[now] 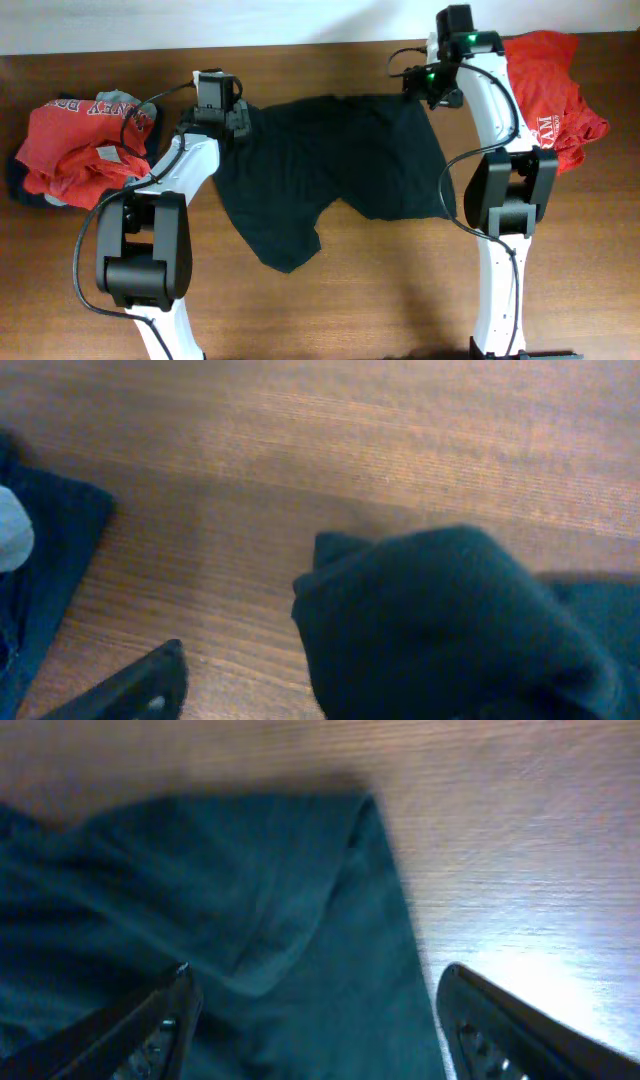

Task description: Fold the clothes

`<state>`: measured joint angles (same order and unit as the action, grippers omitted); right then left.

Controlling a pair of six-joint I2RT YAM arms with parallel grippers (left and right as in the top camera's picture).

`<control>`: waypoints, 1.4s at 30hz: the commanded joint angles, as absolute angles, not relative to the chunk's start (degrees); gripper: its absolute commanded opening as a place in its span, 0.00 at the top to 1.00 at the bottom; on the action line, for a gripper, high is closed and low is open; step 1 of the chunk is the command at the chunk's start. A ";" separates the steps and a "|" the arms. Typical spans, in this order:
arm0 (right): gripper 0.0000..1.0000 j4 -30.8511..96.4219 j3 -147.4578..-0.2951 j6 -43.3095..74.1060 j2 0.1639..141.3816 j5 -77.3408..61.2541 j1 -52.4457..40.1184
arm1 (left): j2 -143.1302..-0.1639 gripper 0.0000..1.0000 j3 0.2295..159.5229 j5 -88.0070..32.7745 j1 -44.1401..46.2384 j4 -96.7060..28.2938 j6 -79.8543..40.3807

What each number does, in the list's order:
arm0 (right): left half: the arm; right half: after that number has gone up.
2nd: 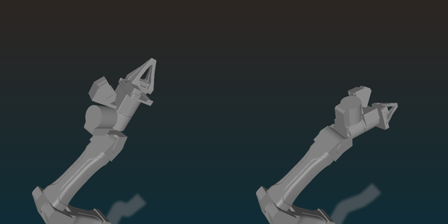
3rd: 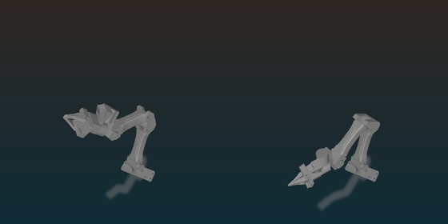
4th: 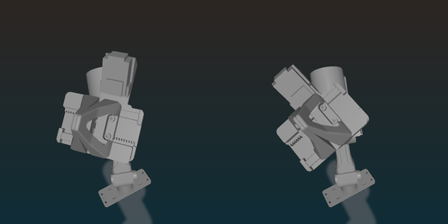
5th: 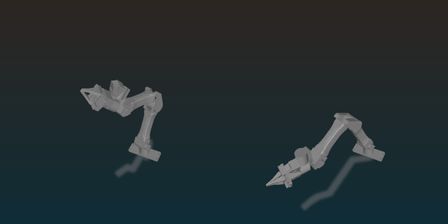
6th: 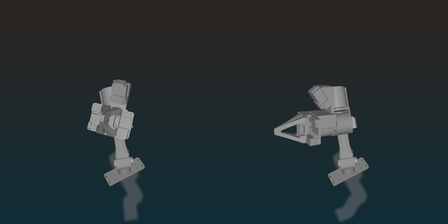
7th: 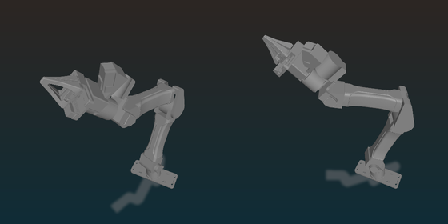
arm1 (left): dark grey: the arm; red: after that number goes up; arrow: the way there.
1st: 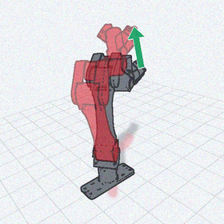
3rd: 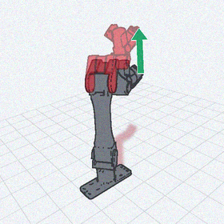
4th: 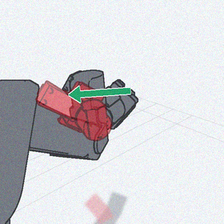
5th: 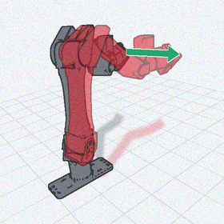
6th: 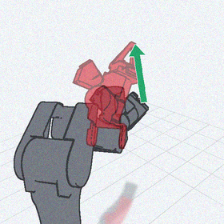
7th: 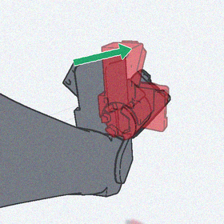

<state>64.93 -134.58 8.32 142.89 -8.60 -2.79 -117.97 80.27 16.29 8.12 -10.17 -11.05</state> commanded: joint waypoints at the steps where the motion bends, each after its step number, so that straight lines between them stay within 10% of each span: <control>1: 0.23 64.84 -132.44 9.85 140.94 -10.22 -5.63 | -114.93 0.06 81.38 15.27 8.14 -11.27 -10.63; 22: 0.41 55.44 -123.85 18.96 141.05 6.72 -11.62 | -113.12 0.04 81.38 15.38 8.14 -12.71 -10.63; 33: 0.73 51.92 -122.34 18.94 141.10 6.85 -11.60 | -113.12 0.04 81.38 15.38 8.14 -12.71 -10.61; 36: 0.94 51.48 -122.39 18.96 141.08 8.34 -11.60 | -113.12 0.05 81.38 15.38 8.14 -12.73 -10.61; 42: 0.96 51.18 -125.21 18.46 140.81 9.72 -10.79 | -113.12 0.05 81.38 15.38 8.14 -12.73 -10.61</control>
<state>51.37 -122.80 18.61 142.89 7.70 -11.40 -114.65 80.29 15.84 8.12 -12.69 -11.14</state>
